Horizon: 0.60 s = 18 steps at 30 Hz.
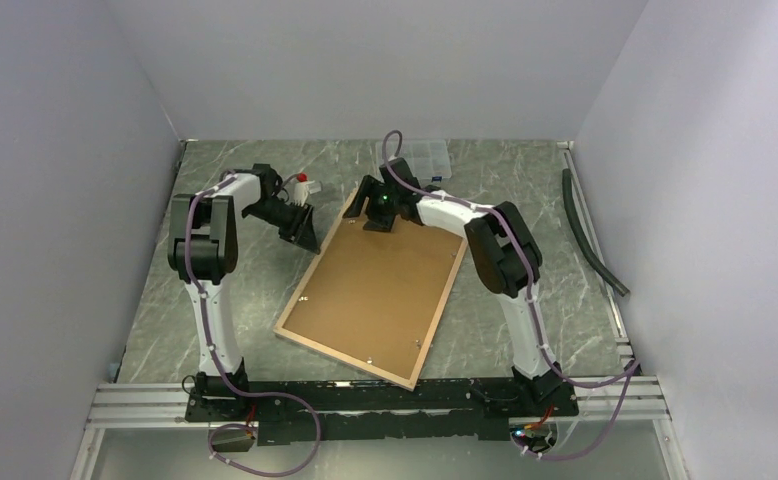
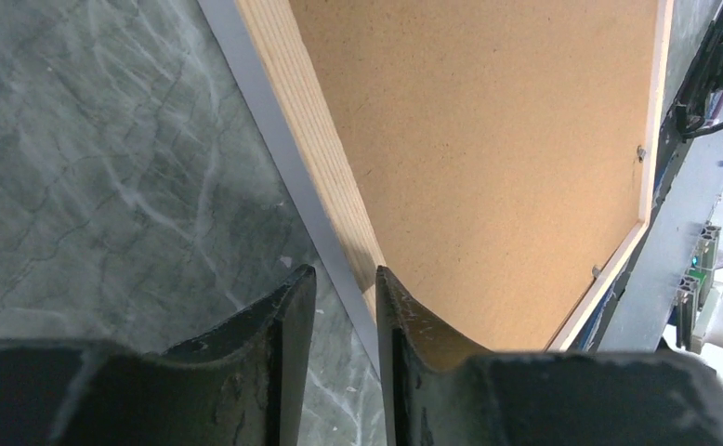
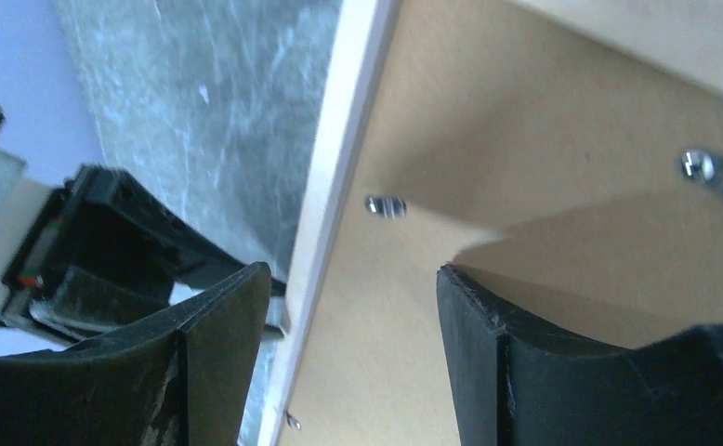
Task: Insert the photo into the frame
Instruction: Install the photo frame at the center of the board.
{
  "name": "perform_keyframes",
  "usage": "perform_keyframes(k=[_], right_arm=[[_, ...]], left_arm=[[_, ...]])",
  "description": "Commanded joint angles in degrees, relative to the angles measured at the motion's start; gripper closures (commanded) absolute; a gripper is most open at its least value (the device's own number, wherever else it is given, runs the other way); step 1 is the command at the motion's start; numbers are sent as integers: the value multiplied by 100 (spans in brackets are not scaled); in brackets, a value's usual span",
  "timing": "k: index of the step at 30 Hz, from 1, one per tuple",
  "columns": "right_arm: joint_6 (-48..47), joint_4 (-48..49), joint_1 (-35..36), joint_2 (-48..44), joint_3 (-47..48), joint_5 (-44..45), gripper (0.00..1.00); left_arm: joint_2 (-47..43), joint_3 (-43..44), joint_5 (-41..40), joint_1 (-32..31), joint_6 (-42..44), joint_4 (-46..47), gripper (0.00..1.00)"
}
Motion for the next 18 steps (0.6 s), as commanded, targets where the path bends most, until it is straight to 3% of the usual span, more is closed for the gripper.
perform_keyframes(k=[1, 18], right_arm=[[-39, 75, -35, 367, 643, 57, 31], [671, 487, -39, 871, 882, -328, 35]], left_arm=[[53, 13, 82, -29, -35, 106, 66], [-84, -289, -10, -29, 74, 200, 72]])
